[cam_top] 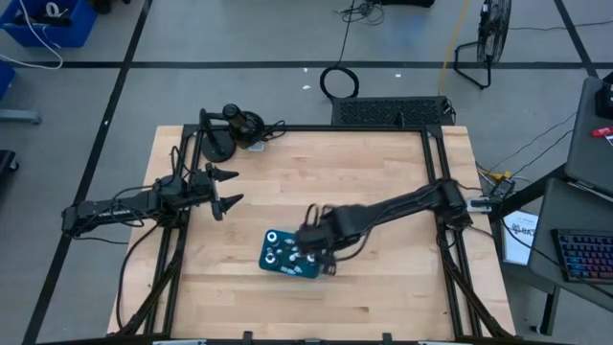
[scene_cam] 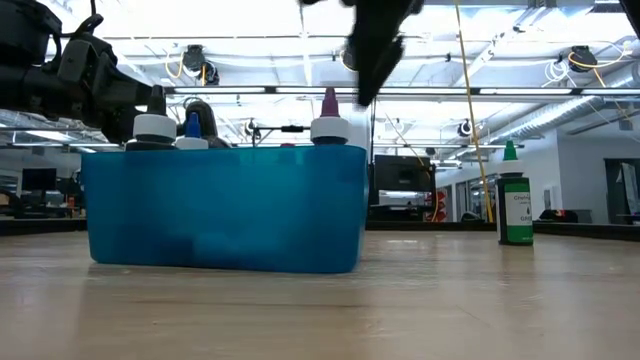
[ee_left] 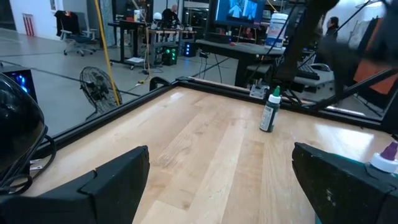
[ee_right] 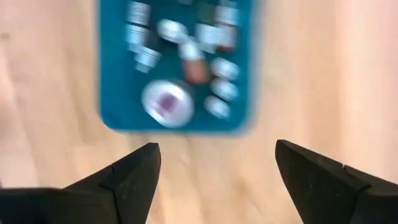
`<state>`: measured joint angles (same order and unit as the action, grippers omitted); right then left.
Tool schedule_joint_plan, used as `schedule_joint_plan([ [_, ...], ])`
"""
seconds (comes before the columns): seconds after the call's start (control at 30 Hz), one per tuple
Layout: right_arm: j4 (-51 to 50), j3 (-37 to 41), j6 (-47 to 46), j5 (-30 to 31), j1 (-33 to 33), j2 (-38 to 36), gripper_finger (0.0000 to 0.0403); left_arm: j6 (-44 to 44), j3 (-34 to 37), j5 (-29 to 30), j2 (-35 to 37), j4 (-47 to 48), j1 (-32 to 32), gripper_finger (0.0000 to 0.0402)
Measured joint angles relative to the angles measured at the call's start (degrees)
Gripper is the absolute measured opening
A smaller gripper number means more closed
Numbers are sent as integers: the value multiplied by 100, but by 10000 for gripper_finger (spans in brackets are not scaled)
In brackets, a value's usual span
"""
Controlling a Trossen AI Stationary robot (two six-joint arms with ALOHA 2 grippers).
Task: Pick & Place food coloring
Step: Put the large green coloring bottle into the blue bin
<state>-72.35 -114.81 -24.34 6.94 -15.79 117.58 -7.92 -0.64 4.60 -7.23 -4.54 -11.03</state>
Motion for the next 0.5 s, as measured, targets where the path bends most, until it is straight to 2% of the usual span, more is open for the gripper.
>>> schedule_joint_plan([
  [0.1, -1016, -1, -459, 537, 40, -464, 302, 0, 0, 0, 0, -2, 2, 390],
  [0.2, -1785, 60, -1159, 825, 130, -842, 303, 2, 0, 0, -2, 0, 0, 390],
  [0.33, -1304, 973, -1494, 810, 287, -1629, 309, 0, 0, 0, -2, -1, 1, 390],
  [0.5, -1336, 2515, -1885, 787, 649, -2512, 310, 2, 0, 0, -2, 0, 0, 390],
])
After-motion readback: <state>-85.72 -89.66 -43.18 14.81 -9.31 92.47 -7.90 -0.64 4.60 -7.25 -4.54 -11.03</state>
